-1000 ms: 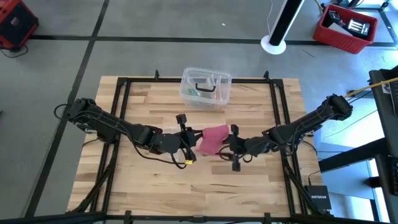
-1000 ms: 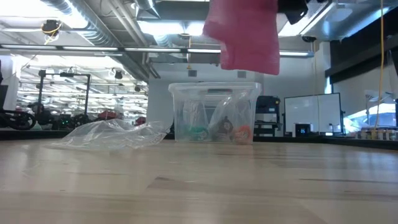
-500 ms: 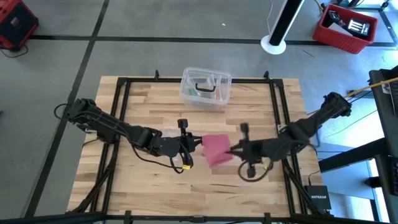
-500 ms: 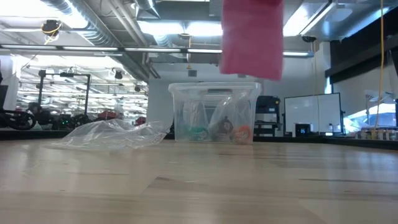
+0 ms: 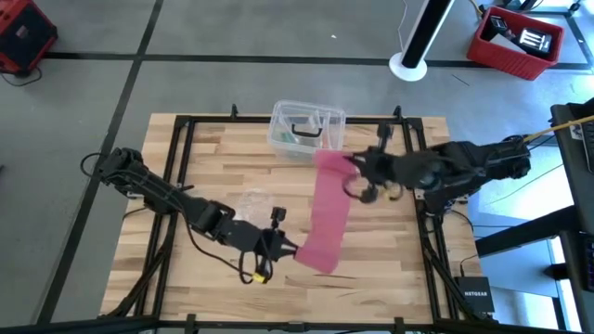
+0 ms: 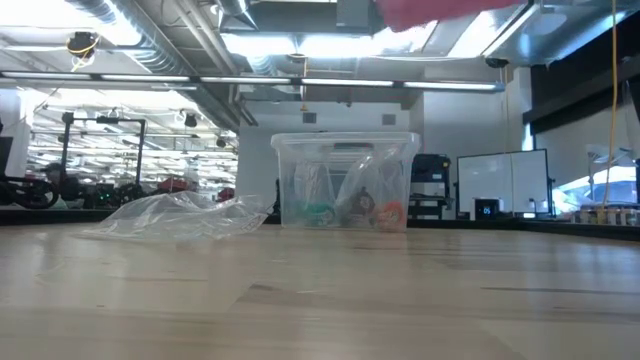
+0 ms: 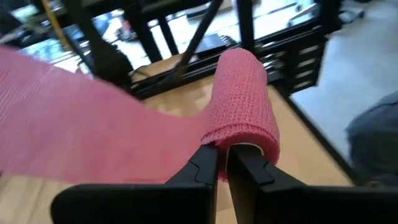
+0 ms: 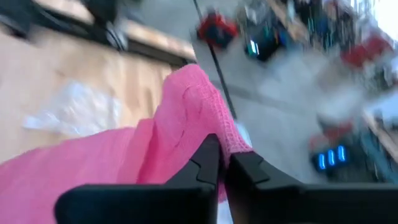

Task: Roll bandage
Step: Roll the pink bandage

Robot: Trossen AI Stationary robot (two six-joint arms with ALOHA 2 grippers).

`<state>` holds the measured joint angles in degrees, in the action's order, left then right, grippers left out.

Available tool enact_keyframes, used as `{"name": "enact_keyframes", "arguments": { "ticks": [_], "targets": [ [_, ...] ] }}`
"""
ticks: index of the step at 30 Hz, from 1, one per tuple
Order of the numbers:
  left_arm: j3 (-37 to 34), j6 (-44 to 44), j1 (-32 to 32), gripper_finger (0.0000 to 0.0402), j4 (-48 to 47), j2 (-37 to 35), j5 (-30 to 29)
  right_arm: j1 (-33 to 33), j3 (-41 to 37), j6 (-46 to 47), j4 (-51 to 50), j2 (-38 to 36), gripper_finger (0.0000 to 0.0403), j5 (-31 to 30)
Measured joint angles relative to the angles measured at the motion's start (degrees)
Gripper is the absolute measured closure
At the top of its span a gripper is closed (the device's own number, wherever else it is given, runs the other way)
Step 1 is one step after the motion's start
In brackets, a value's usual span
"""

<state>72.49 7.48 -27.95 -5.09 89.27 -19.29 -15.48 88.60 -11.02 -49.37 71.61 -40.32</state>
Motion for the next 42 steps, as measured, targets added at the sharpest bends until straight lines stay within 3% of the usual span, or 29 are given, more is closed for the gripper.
{"name": "enact_keyframes", "arguments": {
  "ticks": [3,8,15,21,26,30,33,37,42],
  "targets": [
    [0.0,-0.2,-0.7,0.0389,1.8,0.0,0.3,6.1,-2.7,5.6,-4.1,0.0,0.0360,2.4],
    [0.0,-1.6,-1.2,0.0389,3.2,-0.3,0.3,13.3,-8.0,13.8,-7.9,0.2,0.0284,13.3],
    [0.0,-7.1,-1.0,0.0389,2.7,-1.0,0.0,14.4,-8.5,18.8,-14.0,-0.5,0.0176,31.5],
    [0.0,-10.2,0.2,0.0389,0.6,-1.7,0.0,14.4,-7.3,20.3,-22.4,-1.7,0.0138,41.9],
    [0.0,-13.9,2.4,0.0389,-1.0,-1.7,-1.9,14.1,-7.3,24.4,-25.2,-2.5,0.0140,42.5],
    [0.0,-14.5,3.0,0.0389,-1.2,-2.6,-6.9,8.9,-8.9,25.8,-22.5,-5.1,0.0145,39.3],
    [0.0,-13.1,2.9,0.0389,-0.3,-4.5,-10.7,2.9,-13.8,25.8,-13.4,-9.2,0.0145,32.2],
    [0.0,-12.0,3.3,0.0389,0.5,-6.7,-13.0,-5.3,-25.2,25.7,6.2,-15.3,0.0145,21.3],
    [0.0,-10.6,5.0,0.0389,1.6,-8.0,-13.3,-9.9,-38.7,24.1,28.5,-16.4,0.0145,19.0]
  ]
}}
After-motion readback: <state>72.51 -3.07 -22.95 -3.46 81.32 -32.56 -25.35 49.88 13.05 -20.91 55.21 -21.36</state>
